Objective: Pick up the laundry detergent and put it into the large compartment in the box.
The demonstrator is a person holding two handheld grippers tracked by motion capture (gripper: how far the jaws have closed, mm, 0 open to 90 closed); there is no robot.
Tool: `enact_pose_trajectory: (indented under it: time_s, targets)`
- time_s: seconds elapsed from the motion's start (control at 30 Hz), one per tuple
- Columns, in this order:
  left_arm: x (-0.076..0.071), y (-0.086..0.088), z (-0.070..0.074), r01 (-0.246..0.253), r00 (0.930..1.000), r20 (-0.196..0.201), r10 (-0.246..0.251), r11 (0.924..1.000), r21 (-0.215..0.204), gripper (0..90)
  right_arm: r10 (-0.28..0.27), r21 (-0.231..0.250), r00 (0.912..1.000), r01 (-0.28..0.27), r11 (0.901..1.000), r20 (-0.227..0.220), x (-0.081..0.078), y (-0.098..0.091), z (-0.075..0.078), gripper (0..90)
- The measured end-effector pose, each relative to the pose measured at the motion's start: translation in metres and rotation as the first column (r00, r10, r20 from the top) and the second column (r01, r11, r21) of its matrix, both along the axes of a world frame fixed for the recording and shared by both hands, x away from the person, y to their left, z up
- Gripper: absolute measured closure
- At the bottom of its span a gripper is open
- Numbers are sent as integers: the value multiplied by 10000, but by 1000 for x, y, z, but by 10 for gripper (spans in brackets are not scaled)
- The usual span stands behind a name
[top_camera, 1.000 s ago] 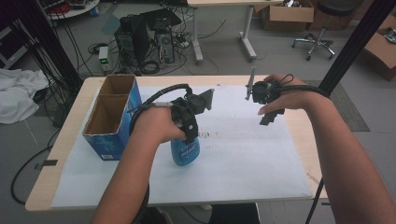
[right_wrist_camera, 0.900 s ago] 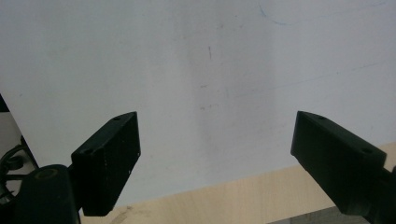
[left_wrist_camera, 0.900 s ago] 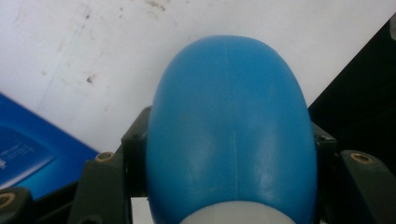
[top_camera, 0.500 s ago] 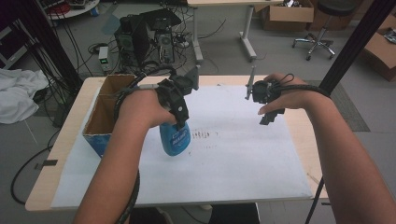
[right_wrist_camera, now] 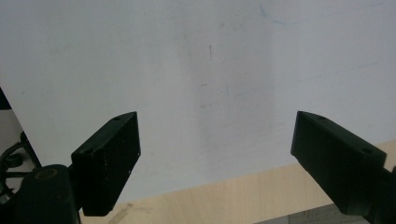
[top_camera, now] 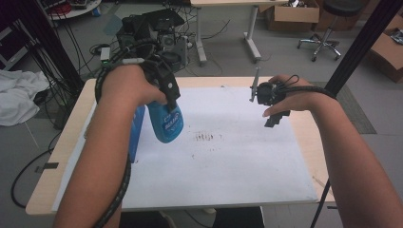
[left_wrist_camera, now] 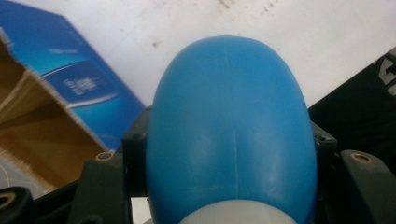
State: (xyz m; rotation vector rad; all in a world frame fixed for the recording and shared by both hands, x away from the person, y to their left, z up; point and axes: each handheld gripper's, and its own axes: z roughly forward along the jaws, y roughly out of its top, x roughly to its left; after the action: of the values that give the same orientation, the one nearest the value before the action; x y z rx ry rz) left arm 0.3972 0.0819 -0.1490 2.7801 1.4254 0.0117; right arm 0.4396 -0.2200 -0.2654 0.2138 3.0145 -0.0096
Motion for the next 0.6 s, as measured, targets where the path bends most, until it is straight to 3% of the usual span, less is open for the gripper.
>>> enact_pose_trajectory:
  time_s: [0.17,0.3,0.6]
  targets:
    - [5,22,17,-605,9981,70,605,9981,84,390,2,-7,10000,-2,10000,-30,0,1,-1,158]
    - [10,42,30,-1232,9924,26,1233,9922,-190,390,23,-19,10000,-23,10000,-14,0,2,-1,158]
    - [15,84,51,-2517,9677,137,2518,9677,-118,390,151,-161,9999,-150,9998,39,-3,4,-1,158]
